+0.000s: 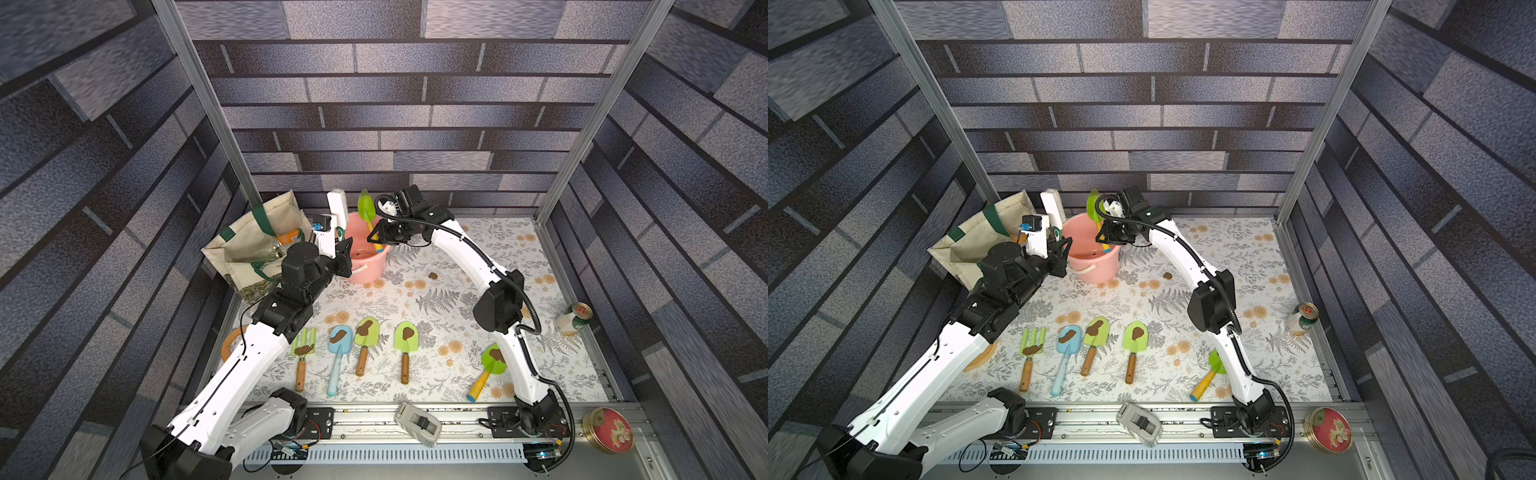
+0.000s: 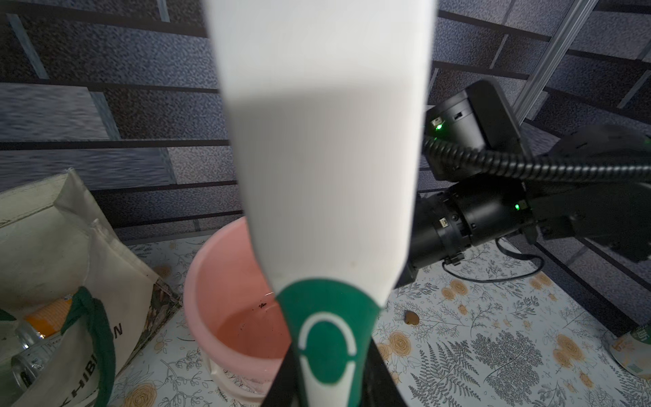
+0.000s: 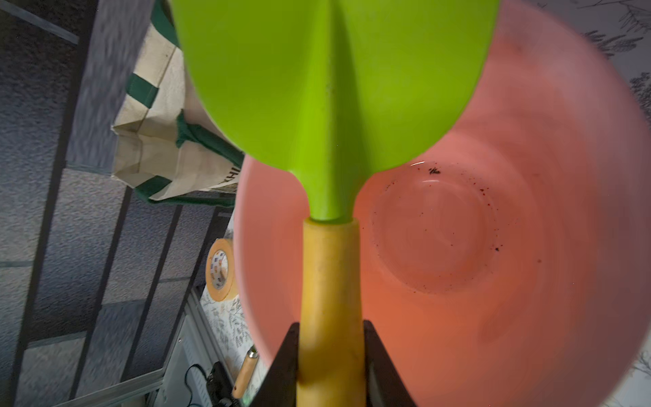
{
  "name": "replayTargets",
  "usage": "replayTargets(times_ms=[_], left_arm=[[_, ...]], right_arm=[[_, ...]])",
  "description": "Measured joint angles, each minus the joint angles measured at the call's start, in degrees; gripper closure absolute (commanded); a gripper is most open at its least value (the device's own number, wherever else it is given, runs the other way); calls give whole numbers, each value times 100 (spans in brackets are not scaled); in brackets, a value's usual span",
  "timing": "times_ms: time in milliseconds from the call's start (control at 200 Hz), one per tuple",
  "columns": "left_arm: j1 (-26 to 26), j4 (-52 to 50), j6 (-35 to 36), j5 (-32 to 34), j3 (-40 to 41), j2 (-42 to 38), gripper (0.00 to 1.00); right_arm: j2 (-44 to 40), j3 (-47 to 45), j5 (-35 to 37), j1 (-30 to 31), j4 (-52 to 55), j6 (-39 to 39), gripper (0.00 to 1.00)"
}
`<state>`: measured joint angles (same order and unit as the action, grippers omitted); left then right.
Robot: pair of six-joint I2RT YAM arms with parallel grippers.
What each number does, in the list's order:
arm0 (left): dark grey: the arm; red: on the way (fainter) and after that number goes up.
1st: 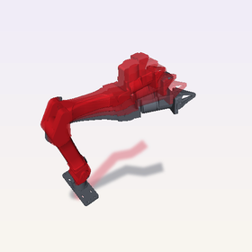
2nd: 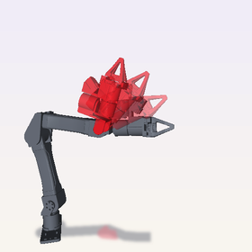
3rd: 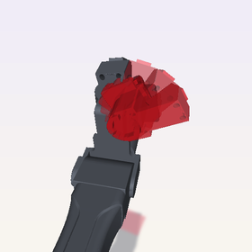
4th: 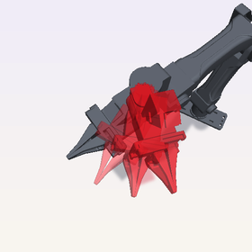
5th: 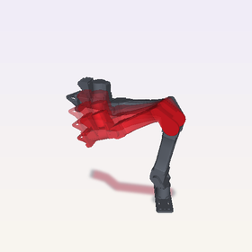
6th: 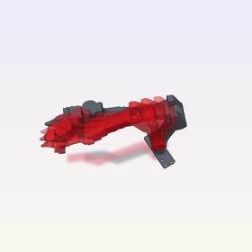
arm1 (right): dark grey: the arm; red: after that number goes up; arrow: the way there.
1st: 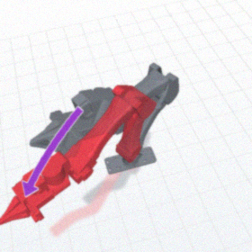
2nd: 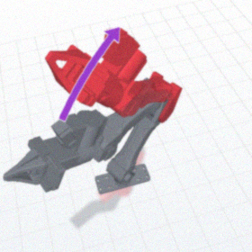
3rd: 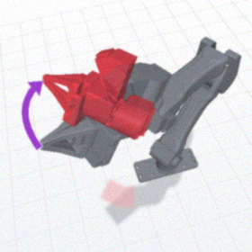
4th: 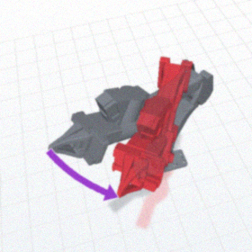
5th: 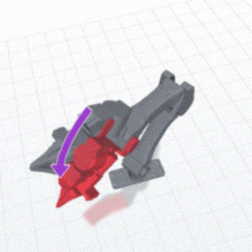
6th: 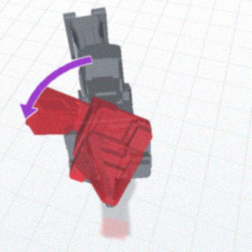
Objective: Brush the soil off the hand trowel and place it into the bucket
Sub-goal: Place the hand trowel in the bucket.
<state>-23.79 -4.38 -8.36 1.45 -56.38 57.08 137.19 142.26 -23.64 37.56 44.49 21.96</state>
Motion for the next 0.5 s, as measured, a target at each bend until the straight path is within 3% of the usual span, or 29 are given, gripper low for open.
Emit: replayTargets(times_ms=[246, 501], left_arm=[[28, -44, -96, 37, 138, -105, 100], [28, -42, -136, 35, 208, -129, 100]], right_arm=[[221, 24, 850, 236, -479, -170, 93], [813, 750, 1217, 293, -533, -177, 87]])
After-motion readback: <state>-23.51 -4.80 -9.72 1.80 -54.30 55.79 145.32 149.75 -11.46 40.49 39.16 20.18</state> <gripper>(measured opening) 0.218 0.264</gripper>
